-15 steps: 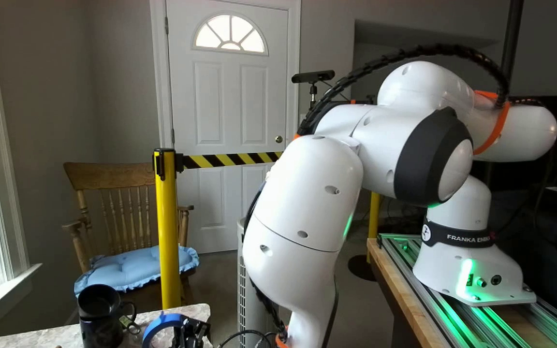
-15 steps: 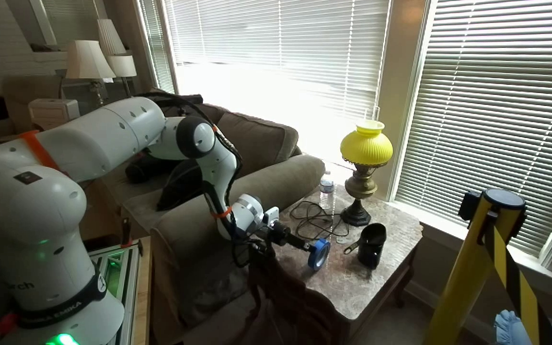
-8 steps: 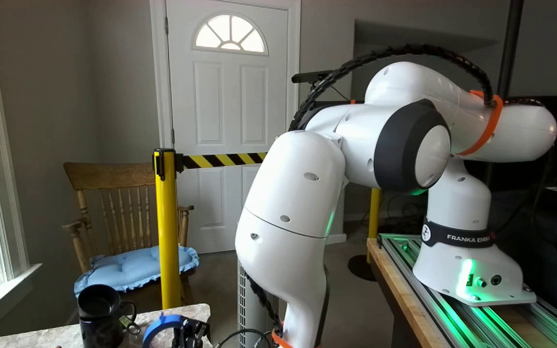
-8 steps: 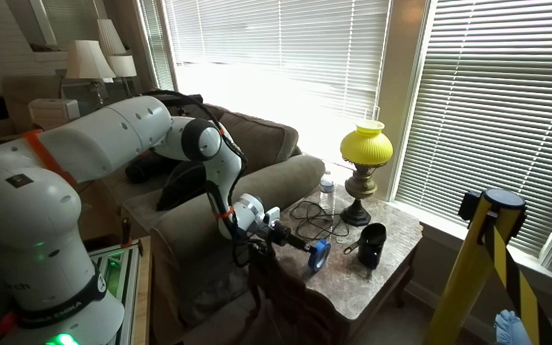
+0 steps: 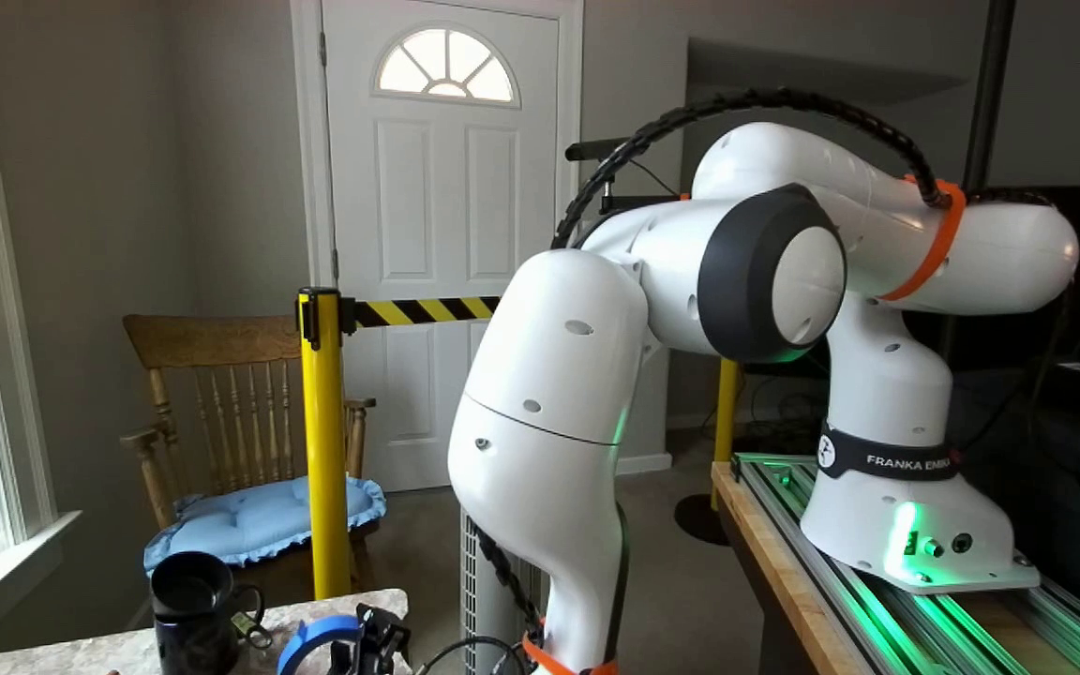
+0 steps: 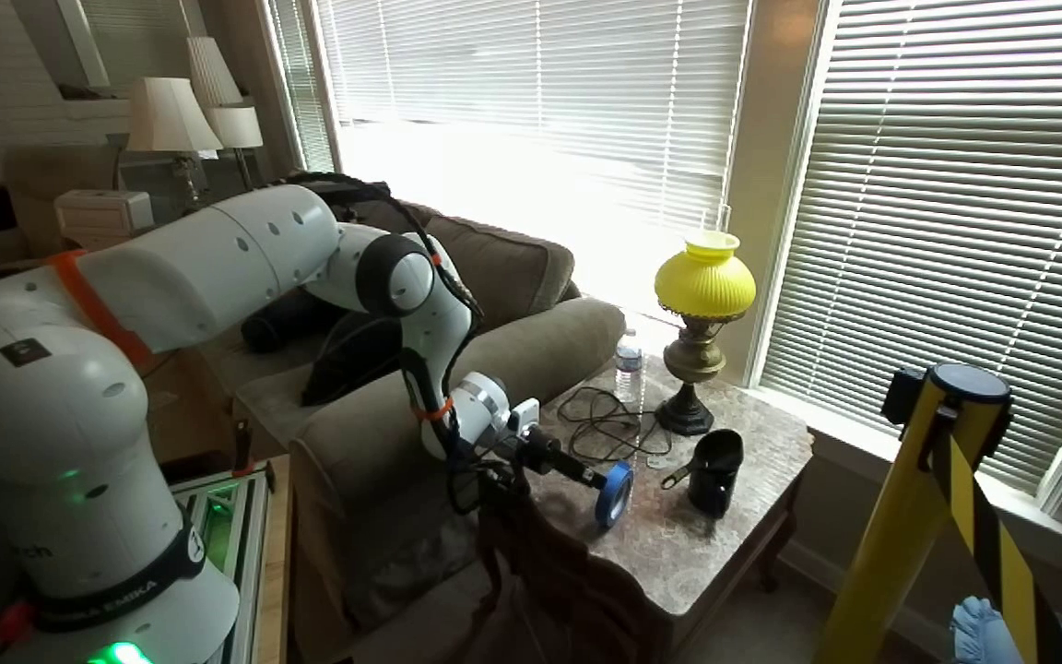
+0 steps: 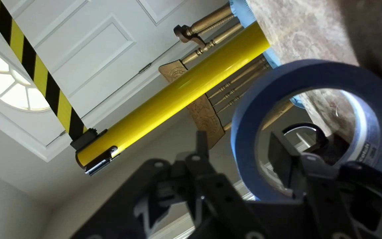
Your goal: Turn the seal tape
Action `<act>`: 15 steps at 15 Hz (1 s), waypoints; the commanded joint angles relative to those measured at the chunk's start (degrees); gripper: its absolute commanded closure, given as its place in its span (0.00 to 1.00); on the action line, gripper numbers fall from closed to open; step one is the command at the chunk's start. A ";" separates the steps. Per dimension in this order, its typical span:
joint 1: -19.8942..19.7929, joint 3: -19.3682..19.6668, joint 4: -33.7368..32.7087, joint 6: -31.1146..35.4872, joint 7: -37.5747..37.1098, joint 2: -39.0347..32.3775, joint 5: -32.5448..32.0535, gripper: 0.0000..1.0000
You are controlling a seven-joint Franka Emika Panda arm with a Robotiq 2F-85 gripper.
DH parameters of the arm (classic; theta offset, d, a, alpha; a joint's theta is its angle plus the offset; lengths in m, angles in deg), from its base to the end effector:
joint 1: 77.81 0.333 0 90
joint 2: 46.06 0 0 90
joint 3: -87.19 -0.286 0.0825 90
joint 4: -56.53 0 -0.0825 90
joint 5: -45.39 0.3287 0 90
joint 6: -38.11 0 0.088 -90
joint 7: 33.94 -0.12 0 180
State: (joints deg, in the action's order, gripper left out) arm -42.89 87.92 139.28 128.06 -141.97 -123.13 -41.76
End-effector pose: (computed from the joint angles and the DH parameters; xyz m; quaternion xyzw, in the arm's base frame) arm 0.4923 0.1899 -0.0465 0.7075 -0.0380 0.4062 0.5771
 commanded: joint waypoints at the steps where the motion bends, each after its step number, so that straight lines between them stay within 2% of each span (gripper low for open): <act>1: -1.41 -2.56 -0.88 -1.25 -5.11 -0.42 -4.07 0.18; 3: -1.28 -3.12 0.66 -2.17 -6.39 0.96 -5.50 0.02; 4: -1.16 -3.41 1.50 -2.71 -7.32 1.82 -6.37 0.00; 9: -1.56 -5.29 6.11 -3.31 -11.25 6.94 -10.51 0.00; 15: -2.76 -7.95 12.47 -3.79 -11.01 13.79 -12.18 0.00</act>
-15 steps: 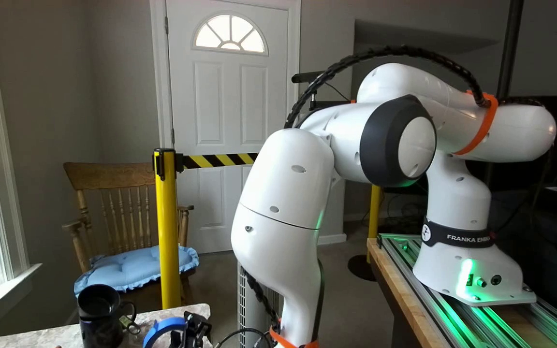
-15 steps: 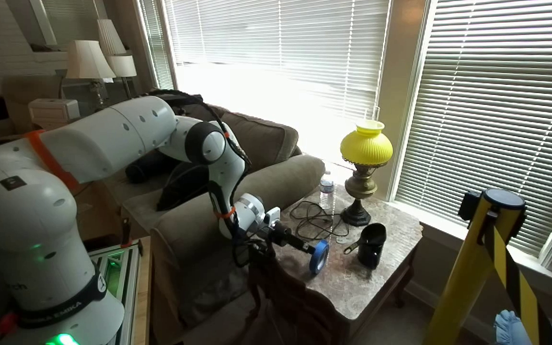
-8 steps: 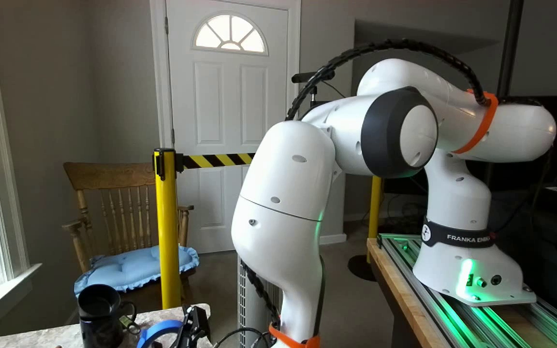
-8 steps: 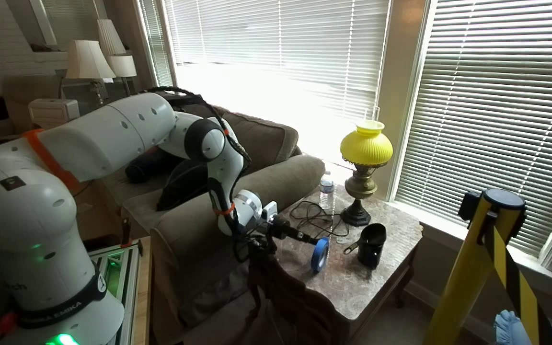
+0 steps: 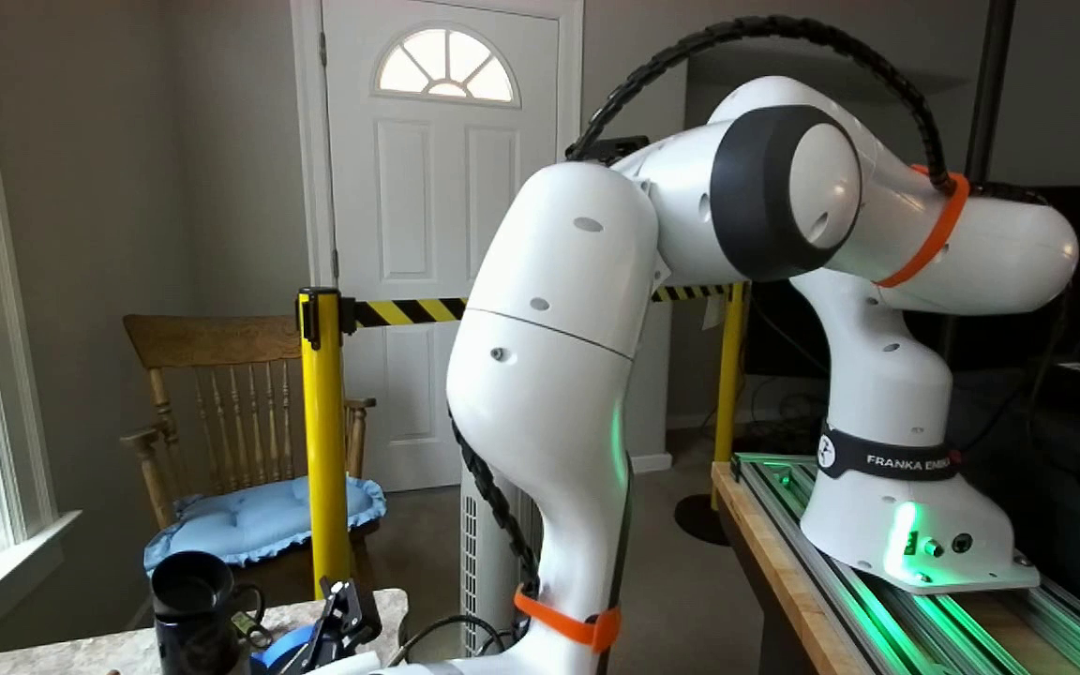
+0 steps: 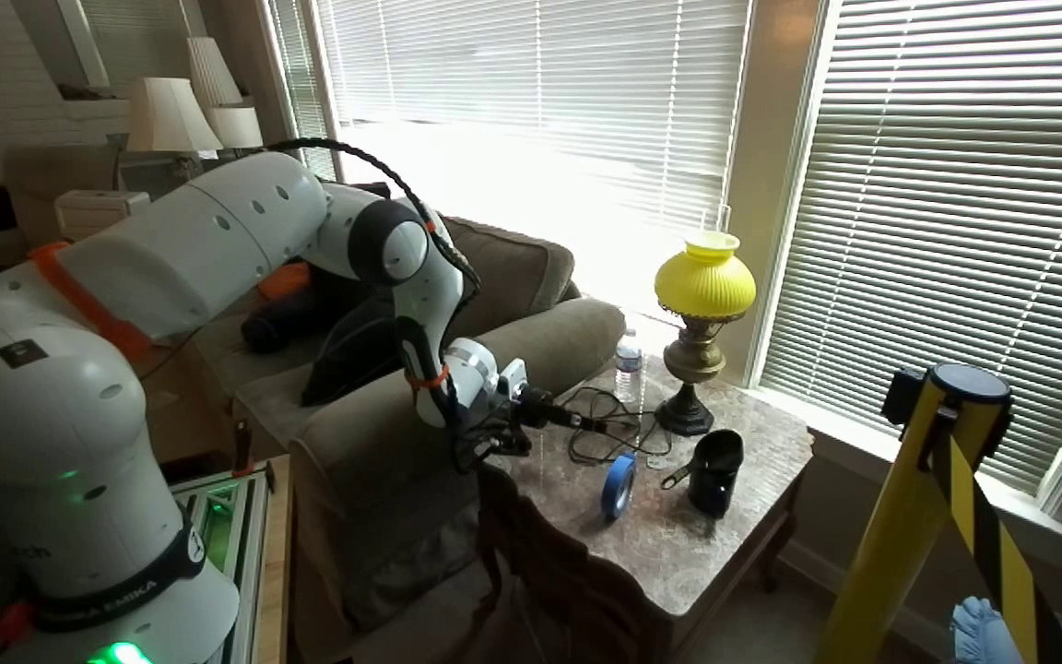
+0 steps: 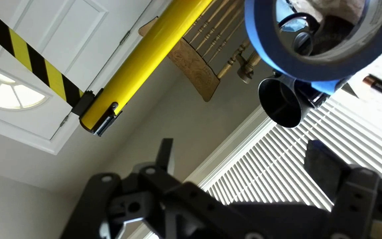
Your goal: Turn the seal tape
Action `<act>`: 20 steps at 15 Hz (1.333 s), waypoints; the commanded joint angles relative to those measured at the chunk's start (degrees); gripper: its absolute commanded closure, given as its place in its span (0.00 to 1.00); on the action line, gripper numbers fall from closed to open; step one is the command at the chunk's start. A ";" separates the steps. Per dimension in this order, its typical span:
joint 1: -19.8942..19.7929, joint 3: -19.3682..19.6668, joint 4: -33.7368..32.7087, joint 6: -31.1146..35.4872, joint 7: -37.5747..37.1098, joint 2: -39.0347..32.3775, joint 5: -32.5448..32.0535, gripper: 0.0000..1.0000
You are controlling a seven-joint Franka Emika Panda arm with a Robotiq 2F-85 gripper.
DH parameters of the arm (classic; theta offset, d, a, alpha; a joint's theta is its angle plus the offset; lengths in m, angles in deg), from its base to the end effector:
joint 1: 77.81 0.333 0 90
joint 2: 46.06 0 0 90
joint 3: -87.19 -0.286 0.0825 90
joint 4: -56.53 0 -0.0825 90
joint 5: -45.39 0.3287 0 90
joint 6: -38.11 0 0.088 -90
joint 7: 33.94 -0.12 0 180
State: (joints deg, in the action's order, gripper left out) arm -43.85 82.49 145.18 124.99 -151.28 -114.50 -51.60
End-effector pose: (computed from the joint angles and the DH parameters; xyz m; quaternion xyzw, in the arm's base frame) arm 0.5018 0.2377 0.0138 0.6968 -0.0595 0.5122 0.4986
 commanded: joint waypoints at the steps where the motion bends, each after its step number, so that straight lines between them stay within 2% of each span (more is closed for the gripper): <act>1: -2.19 -2.97 7.86 -0.69 -0.70 6.57 -2.39 0.00; 5: -4.43 -4.87 14.70 0.16 1.49 14.28 -2.73 0.00; 7: -7.19 -6.76 18.81 3.19 -0.15 19.23 -3.29 0.00; 13: -16.81 -11.06 27.87 17.74 -6.28 31.36 -3.28 0.00; 20: -24.24 -10.52 34.65 40.43 -13.36 40.64 -5.98 0.00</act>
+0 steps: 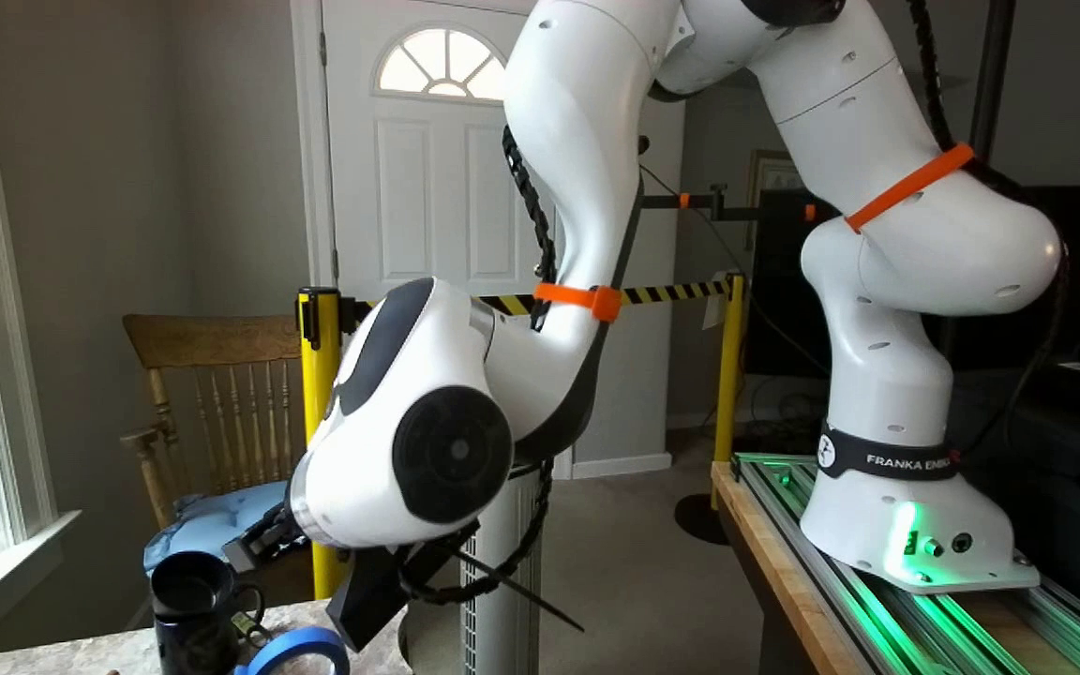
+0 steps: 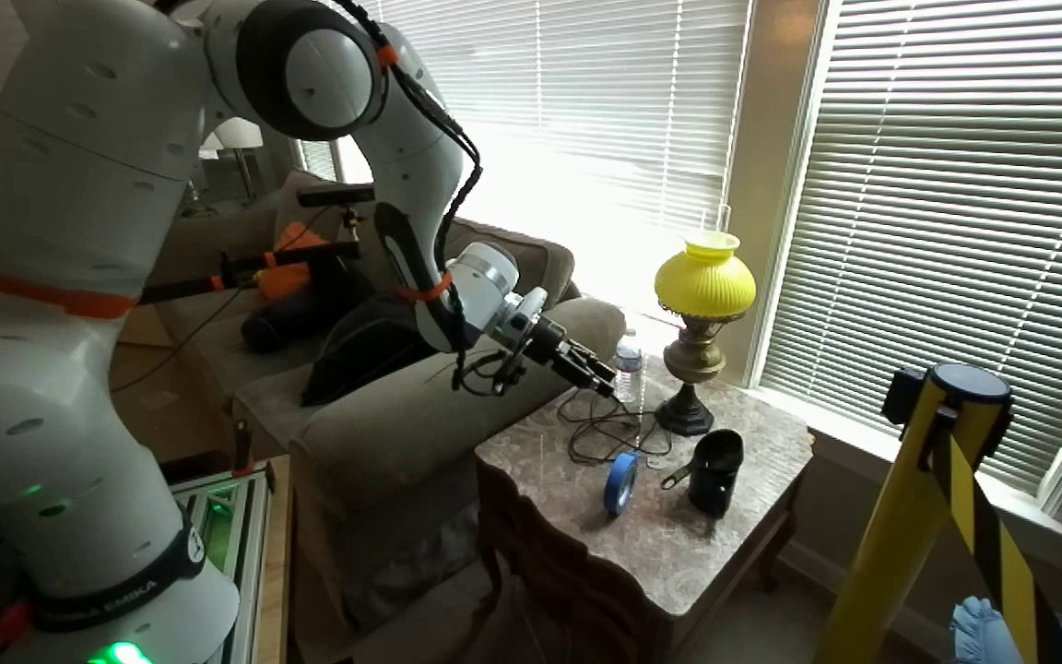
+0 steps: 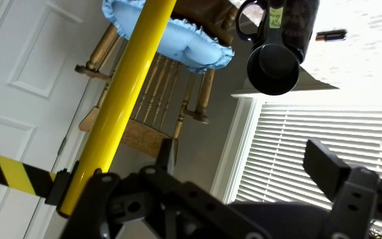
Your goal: Turn the seal tape
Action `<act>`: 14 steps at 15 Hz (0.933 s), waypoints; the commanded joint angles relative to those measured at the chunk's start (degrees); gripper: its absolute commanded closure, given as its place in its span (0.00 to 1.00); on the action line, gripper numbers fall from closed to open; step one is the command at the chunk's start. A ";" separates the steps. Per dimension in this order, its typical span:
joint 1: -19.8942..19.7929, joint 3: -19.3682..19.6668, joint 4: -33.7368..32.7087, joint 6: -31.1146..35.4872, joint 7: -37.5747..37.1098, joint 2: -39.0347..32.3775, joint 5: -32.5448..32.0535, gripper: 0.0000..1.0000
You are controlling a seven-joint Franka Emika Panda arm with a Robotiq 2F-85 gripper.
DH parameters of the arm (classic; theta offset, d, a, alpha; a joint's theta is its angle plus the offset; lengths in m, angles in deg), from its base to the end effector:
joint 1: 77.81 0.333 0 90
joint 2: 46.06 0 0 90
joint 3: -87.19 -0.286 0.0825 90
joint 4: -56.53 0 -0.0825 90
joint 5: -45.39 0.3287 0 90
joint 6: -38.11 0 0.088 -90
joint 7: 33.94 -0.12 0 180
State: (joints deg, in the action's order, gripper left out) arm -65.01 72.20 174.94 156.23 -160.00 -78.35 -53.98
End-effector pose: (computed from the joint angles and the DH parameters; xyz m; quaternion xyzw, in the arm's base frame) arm 0.4985 0.1920 0.1735 0.8367 -0.1612 0.4548 0.2590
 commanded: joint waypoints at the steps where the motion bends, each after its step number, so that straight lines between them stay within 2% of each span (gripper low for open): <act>1: -3.93 0.02 5.39 12.84 -5.55 5.26 -4.75 0.00; 5: -7.43 0.76 5.92 27.02 -11.31 6.69 -12.70 0.00; 7: -9.45 0.73 4.60 33.68 -15.25 5.94 -19.19 0.00; 8: -7.53 0.84 3.86 28.28 -9.79 5.33 -13.29 0.00; 10: -9.08 0.75 3.86 31.59 -11.74 5.36 -16.33 0.00; 14: -9.30 0.63 3.86 32.11 -12.11 5.36 -16.84 0.00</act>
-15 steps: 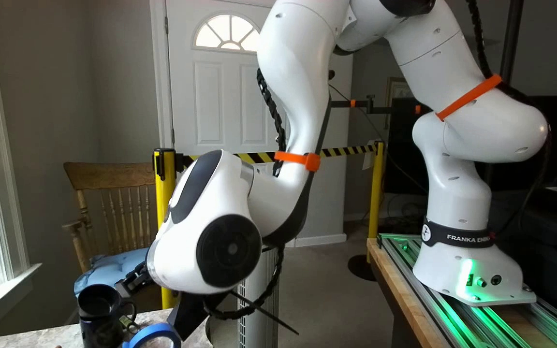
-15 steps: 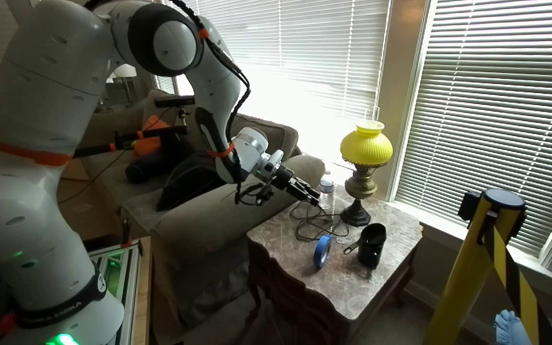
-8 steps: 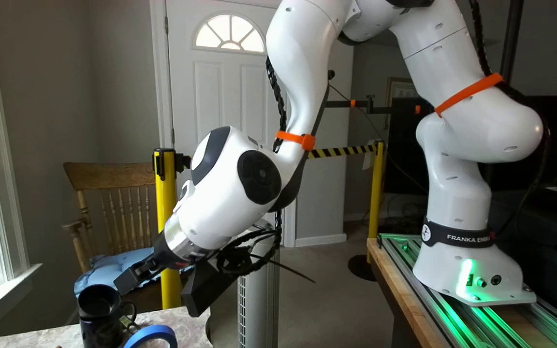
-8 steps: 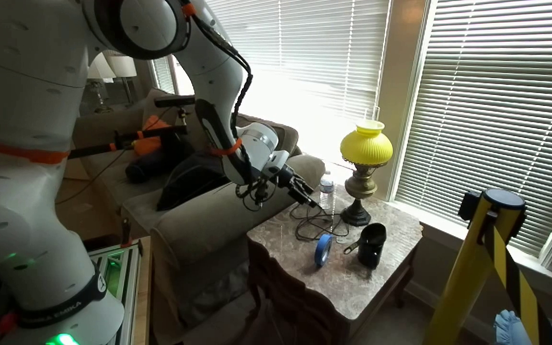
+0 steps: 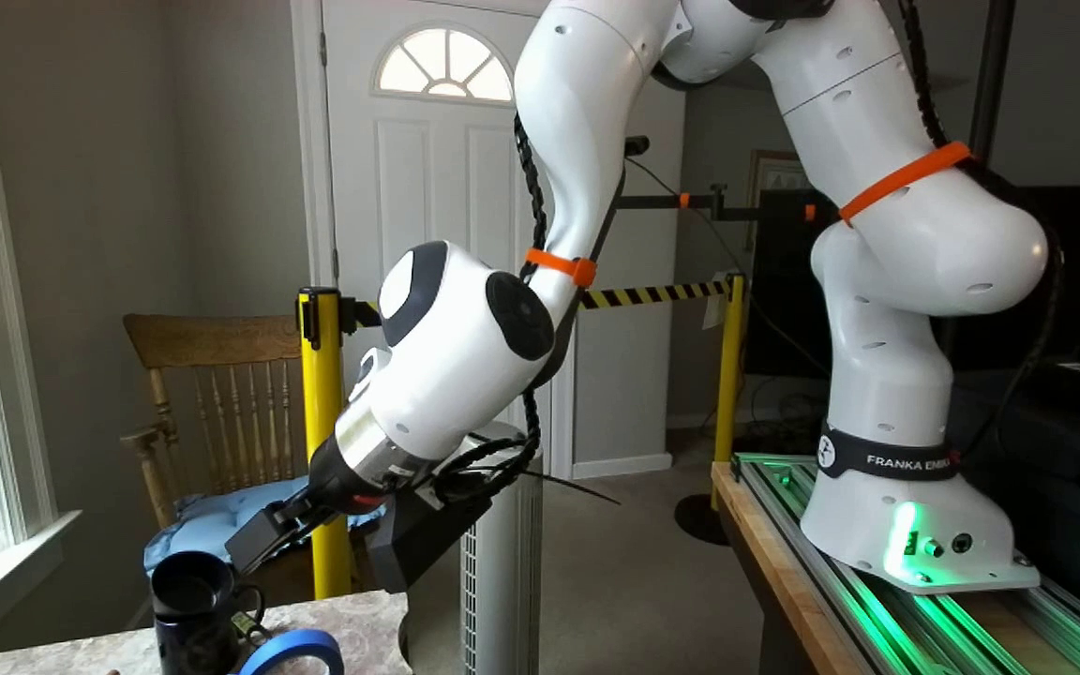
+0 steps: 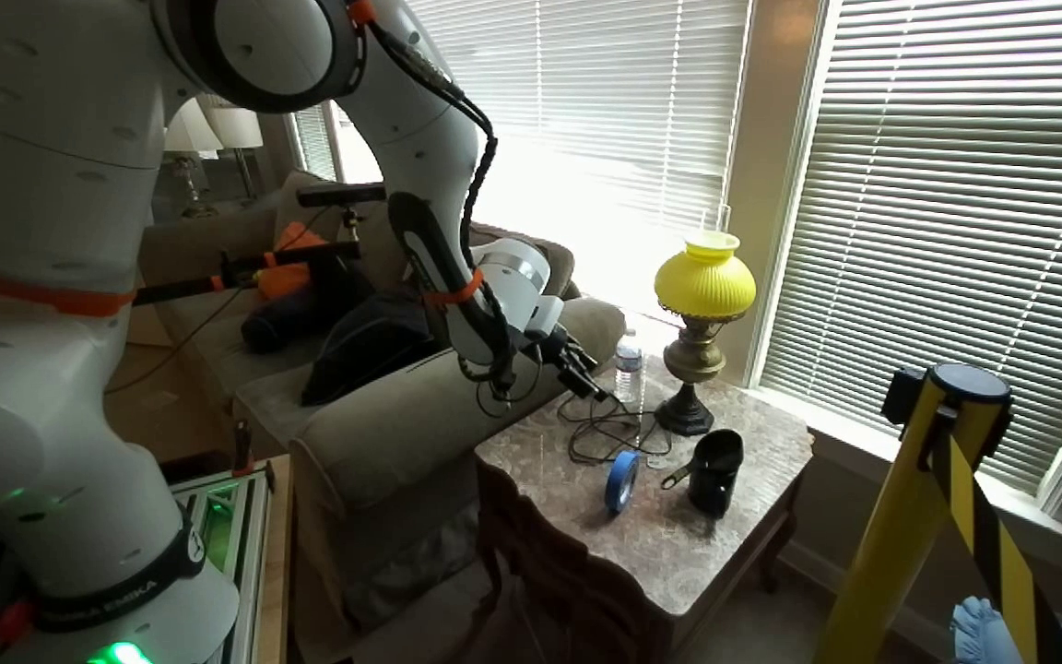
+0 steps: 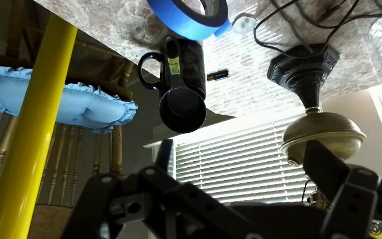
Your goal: Turn the seal tape
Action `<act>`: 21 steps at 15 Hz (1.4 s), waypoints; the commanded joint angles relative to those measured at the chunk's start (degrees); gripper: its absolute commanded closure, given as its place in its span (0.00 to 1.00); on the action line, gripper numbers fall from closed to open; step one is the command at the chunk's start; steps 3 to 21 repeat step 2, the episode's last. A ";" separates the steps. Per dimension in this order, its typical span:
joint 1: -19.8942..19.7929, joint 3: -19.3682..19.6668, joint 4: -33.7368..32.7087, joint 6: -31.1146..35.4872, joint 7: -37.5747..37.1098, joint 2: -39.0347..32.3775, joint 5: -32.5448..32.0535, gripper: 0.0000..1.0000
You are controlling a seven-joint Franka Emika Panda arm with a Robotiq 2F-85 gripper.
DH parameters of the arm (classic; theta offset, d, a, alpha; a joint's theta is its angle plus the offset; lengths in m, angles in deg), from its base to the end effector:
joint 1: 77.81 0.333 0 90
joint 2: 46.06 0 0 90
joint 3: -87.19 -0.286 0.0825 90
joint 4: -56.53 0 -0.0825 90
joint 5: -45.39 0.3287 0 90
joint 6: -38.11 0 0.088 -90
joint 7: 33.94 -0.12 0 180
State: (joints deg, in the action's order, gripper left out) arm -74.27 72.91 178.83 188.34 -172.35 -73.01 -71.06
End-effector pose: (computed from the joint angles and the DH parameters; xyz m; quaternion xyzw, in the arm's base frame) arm 0.4837 0.1744 0.1884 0.9050 -0.1278 0.4038 0.0405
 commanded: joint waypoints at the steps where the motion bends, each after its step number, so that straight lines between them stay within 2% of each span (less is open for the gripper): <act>1: -0.04 -0.10 -0.03 0.01 0.23 0.02 0.24 0.00; 21: -0.03 -0.10 -0.03 0.01 0.21 0.02 0.24 0.00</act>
